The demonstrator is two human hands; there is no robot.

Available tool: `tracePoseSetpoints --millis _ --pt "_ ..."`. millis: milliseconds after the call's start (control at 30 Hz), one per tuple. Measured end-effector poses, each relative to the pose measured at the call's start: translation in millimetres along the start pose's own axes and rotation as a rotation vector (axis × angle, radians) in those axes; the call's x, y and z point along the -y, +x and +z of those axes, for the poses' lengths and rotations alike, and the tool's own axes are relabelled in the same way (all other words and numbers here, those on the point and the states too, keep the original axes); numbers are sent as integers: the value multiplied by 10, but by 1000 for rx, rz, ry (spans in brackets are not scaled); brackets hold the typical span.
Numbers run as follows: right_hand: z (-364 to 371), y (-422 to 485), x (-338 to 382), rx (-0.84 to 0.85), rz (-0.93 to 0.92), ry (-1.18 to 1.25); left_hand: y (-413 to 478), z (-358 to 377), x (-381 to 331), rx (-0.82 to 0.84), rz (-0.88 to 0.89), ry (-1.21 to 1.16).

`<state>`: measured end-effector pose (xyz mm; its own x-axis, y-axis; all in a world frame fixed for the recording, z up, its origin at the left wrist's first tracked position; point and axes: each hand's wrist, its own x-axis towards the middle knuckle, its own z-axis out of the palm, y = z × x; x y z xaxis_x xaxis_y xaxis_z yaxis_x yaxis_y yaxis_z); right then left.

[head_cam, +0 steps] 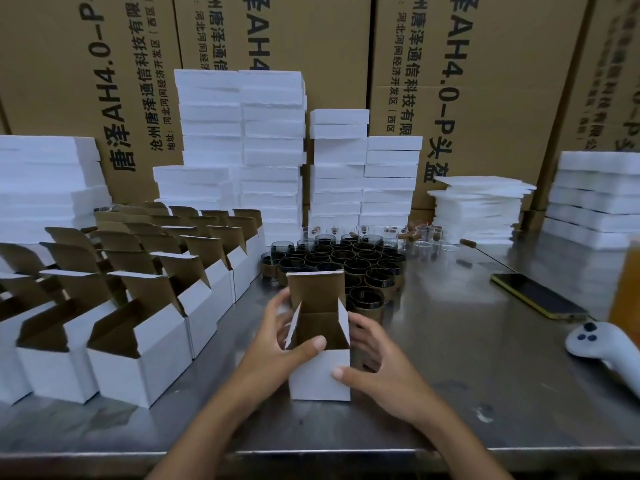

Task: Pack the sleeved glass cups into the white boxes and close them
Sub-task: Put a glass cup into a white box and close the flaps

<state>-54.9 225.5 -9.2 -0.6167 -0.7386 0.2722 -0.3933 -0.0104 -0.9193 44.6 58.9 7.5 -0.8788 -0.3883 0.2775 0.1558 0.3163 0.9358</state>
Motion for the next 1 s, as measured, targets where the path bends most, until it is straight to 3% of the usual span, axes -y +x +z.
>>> tracePoseSetpoints --millis 100,167,233,367,500,767,1000 --pt "-14 43 11 -33 -4 42 38 26 63 -34 -16 -60" --pt "-41 129 -12 -234 -5 55 47 36 136 -88 -14 -111" --pt "-62 257 -53 -363 -33 -87 55 44 192 -112 -7 -163" --pt "-29 449 -124 -216 5 -534 74 61 252 -121 12 -186" --pt "15 458 -174 -244 26 -641 86 42 299 -137 26 -170" --pt "-102 335 -272 -438 1 -467 62 36 254 -98 2 -84" --pt "-162 279 -175 -609 -21 108 156 55 246 -73 -44 -13"
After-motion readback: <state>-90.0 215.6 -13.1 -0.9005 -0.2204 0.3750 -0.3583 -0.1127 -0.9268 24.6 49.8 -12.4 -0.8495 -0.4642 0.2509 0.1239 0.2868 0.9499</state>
